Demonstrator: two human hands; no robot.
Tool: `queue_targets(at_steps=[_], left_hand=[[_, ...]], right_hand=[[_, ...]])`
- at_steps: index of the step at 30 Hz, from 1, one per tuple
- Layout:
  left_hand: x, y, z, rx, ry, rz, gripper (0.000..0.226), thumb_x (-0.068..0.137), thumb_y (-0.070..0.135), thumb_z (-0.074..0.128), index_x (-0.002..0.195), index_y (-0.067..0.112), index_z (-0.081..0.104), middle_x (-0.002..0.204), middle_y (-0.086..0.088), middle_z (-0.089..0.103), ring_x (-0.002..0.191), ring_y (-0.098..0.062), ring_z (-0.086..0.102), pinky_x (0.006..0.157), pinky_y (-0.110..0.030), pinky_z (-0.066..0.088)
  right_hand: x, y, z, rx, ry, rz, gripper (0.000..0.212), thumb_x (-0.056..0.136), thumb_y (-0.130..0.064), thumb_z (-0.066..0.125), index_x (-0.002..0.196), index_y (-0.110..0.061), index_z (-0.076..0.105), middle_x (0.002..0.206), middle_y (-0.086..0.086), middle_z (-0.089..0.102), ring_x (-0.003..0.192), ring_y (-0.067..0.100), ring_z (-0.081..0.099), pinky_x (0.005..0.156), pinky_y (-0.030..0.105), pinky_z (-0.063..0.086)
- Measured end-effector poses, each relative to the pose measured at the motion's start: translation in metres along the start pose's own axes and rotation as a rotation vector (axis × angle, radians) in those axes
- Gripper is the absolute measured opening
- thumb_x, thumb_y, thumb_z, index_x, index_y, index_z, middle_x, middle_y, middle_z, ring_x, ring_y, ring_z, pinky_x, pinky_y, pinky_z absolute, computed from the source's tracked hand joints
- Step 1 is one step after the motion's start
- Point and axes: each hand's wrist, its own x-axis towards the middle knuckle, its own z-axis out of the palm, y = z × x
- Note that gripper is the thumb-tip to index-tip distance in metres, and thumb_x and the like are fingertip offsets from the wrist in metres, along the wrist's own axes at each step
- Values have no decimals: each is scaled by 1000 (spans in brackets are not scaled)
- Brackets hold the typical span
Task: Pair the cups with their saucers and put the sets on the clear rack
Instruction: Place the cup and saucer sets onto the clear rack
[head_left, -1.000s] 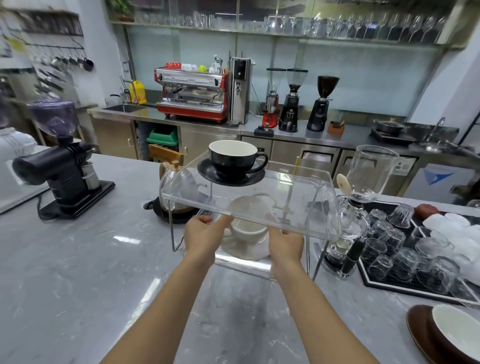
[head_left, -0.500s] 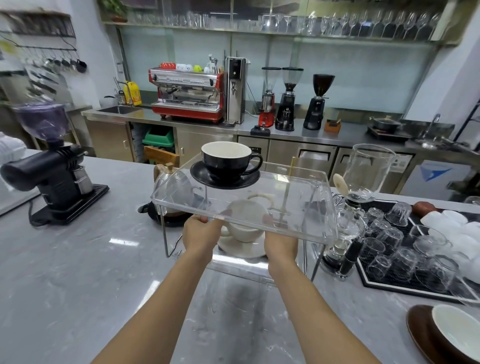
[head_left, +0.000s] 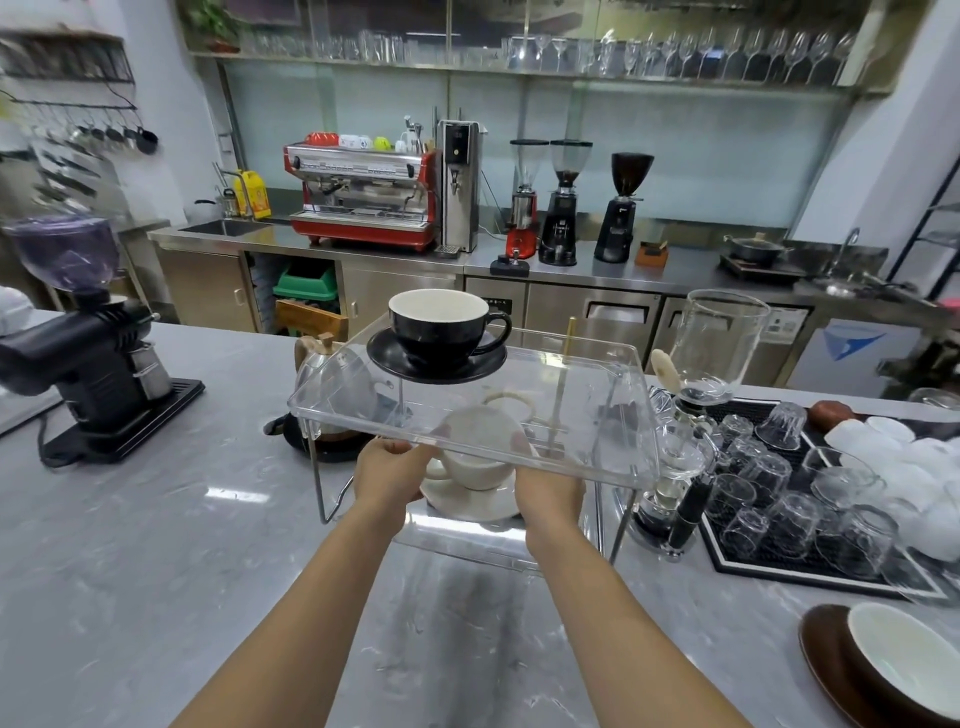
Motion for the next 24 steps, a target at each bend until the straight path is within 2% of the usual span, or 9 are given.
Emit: queue_targets(at_steps=[3, 7, 9, 11, 14, 18, 21, 24], left_hand=[[-2, -1, 3, -12, 7, 29, 64, 70, 49, 86, 106, -1, 66, 108, -20, 70, 104, -37, 67, 89, -53, 59], [-10, -3, 4, -3, 22, 63, 72, 72, 57, 81, 113, 0, 65, 113, -17, 68, 102, -29, 63, 102, -51, 51], [-15, -6, 3, 47, 61, 115, 69, 77, 58, 77, 118, 4, 64, 121, -11, 67, 111, -28, 62, 101, -47, 50], [-24, -9, 1, 130, 115, 200, 66, 83, 57, 70, 126, 8, 60, 126, -4, 65, 110, -22, 61, 93, -39, 49], [-43, -16, -3, 243, 163, 368, 57, 90, 53, 63, 131, 14, 57, 128, 2, 64, 109, -17, 61, 85, -34, 46], [-68, -26, -11, 395, 155, 521, 50, 95, 42, 61, 135, 14, 56, 134, -1, 63, 122, -23, 58, 101, -45, 49], [-86, -35, -17, 545, 120, 645, 42, 94, 33, 64, 131, 13, 61, 131, -2, 66, 123, -23, 57, 103, -37, 44], [-96, -43, -25, 678, 98, 735, 39, 94, 31, 66, 129, 13, 65, 133, -5, 65, 126, -26, 56, 108, -41, 40]], right_hand=[[-1, 0, 0, -1, 24, -32, 54, 86, -53, 64, 124, -16, 58, 123, 5, 60, 105, 28, 62, 82, 41, 57], [-8, 3, -2, -69, 49, -122, 43, 92, -45, 60, 124, -16, 58, 130, 6, 50, 114, 29, 55, 94, 40, 49], [-15, 5, -4, -95, 35, -224, 36, 94, -37, 60, 124, -18, 58, 130, 2, 50, 120, 27, 54, 102, 44, 47], [-23, 6, -7, -122, -2, -374, 33, 95, -31, 60, 127, -23, 55, 129, -6, 53, 126, 22, 51, 107, 42, 44], [-33, 10, -12, -264, -72, -506, 44, 97, -36, 54, 139, -27, 44, 142, -9, 46, 135, 17, 41, 114, 39, 37], [-45, 20, -24, -475, -138, -608, 54, 96, -41, 48, 147, -25, 39, 152, -8, 39, 144, 14, 32, 119, 41, 32], [-55, 24, -37, -627, -179, -720, 54, 96, -41, 46, 146, -26, 37, 152, -10, 38, 144, 13, 31, 119, 40, 30], [-64, 32, -49, -833, -248, -747, 63, 100, -48, 37, 156, -25, 20, 165, -8, 13, 153, 11, 5, 125, 30, 4]])
